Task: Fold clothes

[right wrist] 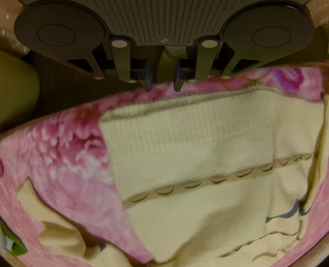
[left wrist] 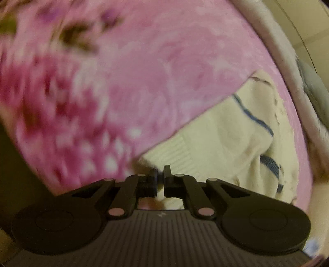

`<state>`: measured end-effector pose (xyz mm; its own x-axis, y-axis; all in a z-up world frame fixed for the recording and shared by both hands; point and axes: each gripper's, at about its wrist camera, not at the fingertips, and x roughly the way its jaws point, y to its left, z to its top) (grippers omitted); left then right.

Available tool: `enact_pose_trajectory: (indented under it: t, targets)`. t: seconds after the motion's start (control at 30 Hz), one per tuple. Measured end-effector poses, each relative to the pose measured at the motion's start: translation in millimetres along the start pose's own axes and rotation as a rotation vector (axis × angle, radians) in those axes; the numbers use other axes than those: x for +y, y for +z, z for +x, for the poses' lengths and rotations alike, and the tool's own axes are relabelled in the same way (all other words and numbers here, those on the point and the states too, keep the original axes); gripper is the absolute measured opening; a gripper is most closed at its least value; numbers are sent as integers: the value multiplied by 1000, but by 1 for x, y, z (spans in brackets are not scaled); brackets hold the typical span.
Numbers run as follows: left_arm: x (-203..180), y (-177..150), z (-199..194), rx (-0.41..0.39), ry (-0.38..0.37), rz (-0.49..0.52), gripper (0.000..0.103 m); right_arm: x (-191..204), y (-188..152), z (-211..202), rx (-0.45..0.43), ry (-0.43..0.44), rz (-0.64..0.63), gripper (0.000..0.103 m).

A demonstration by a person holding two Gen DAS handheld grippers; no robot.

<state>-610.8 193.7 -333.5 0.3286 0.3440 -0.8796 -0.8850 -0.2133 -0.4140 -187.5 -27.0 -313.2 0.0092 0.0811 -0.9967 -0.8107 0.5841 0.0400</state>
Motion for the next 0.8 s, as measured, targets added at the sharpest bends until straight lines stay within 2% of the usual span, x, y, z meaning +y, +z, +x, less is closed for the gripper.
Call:
enact_pose_trajectory:
  t: [0.07,0.2,0.27,0.33,0.4,0.47,0.57,0.6,0.73,0.8]
  targets:
    - [-6,30,-18,-93,11,138,2,4,-1,-3,-8,-7,7,27]
    - [-11,115,-65,-343,65,378,2,11,-4,-9,-30,-24,22,27]
    - [-8,158,-87,-459,106,455,2,13,-4,-13,-47,-27,37,27]
    - [-1,195,-93,-500,148,479,3,18,-4,-15,-60,-31,52,27]
    - [10,226,-79,-480,195,493,4,21,-4,-16,-71,-30,66,27]
    - [24,247,-47,-399,252,503,9,24,-4,-16,-81,-27,79,27]
    - [48,248,-2,-281,387,438,10,28,-4,-17,-96,-23,99,27]
    - [54,243,6,-254,402,409,9,29,-4,-17,-101,-21,105,27]
    - [58,191,-3,-209,246,375,10,32,-5,-18,-120,-15,142,29]
    - [47,156,-8,-139,176,409,10,18,-7,-19,-130,-10,209,32]
